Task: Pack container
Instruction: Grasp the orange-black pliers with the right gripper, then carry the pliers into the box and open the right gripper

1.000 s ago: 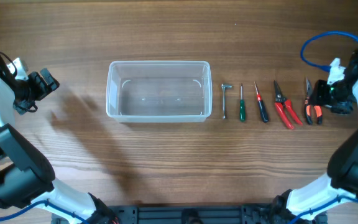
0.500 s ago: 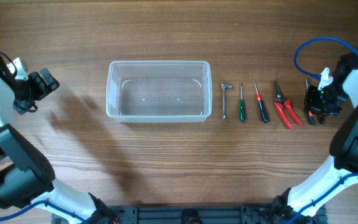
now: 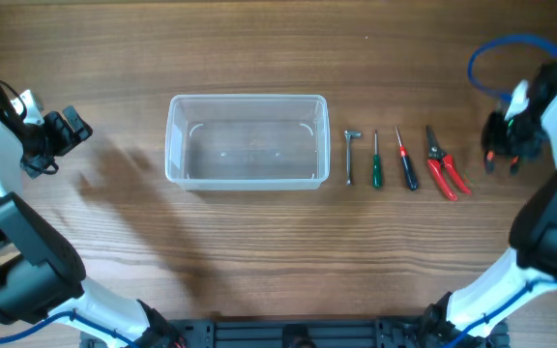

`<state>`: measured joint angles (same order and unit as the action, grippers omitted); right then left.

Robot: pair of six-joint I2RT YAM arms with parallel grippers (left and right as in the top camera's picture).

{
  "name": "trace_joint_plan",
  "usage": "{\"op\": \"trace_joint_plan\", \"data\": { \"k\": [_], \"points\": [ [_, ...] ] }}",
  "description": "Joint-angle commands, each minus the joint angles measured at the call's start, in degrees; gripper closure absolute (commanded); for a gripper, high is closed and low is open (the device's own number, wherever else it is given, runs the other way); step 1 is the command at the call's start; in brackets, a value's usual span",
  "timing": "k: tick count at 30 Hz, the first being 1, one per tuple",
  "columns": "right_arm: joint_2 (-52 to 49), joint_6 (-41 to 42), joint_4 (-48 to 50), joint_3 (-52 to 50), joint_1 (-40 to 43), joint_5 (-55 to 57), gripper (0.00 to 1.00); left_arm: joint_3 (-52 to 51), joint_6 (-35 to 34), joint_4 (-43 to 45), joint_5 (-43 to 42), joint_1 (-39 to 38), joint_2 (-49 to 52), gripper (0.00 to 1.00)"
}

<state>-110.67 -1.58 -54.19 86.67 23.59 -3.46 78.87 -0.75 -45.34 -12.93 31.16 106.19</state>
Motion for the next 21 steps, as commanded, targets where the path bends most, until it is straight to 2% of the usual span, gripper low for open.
{"op": "trace_joint_plan", "data": {
  "k": [1, 4, 6, 8, 10, 12, 15, 17, 21],
  "points": [
    [13.2, -4.37, 0.83, 10.62, -6.34, -8.17, 0.96, 1.03, -0.09, 0.17, -0.07, 0.24, 0.11, 0.0],
    [17.66, -8.31, 1.95, 14.36, -14.8, -11.54, 0.96, 1.03, -0.09, 0.17, -0.07, 0.24, 0.11, 0.0],
    [19.3, -12.24, 3.48, 15.12, -24.9, -13.66, 0.96, 1.03, -0.11, 0.17, -0.04, 0.24, 0.11, 0.0],
    [18.99, -16.06, 3.91, 15.1, -33.7, -14.86, 0.96, 1.03, -0.09, 0.17, -0.07, 0.24, 0.11, 0.0],
    [16.63, -22.99, 4.07, 15.1, -44.09, -14.56, 0.96, 1.03, -0.09, 0.17, -0.07, 0.24, 0.11, 0.0],
    [13.64, -29.92, 4.24, 15.1, -50.88, -14.45, 0.96, 1.03, -0.09, 0.17, -0.07, 0.24, 0.11, 0.0],
    [7.48, -41.18, 4.28, 15.1, -57.94, -11.78, 0.96, 1.03, -0.11, 0.17, -0.07, 0.24, 0.11, 0.0],
    [3.17, -45.66, 4.42, 15.1, -60.15, -10.23, 0.96, 1.03, -0.09, 0.17, -0.07, 0.24, 0.11, 0.0],
    [-4.98, -47.89, 6.21, 15.1, -61.35, -10.34, 0.96, 1.03, -0.09, 0.17, -0.07, 0.24, 0.11, 0.0]
  ]
}}
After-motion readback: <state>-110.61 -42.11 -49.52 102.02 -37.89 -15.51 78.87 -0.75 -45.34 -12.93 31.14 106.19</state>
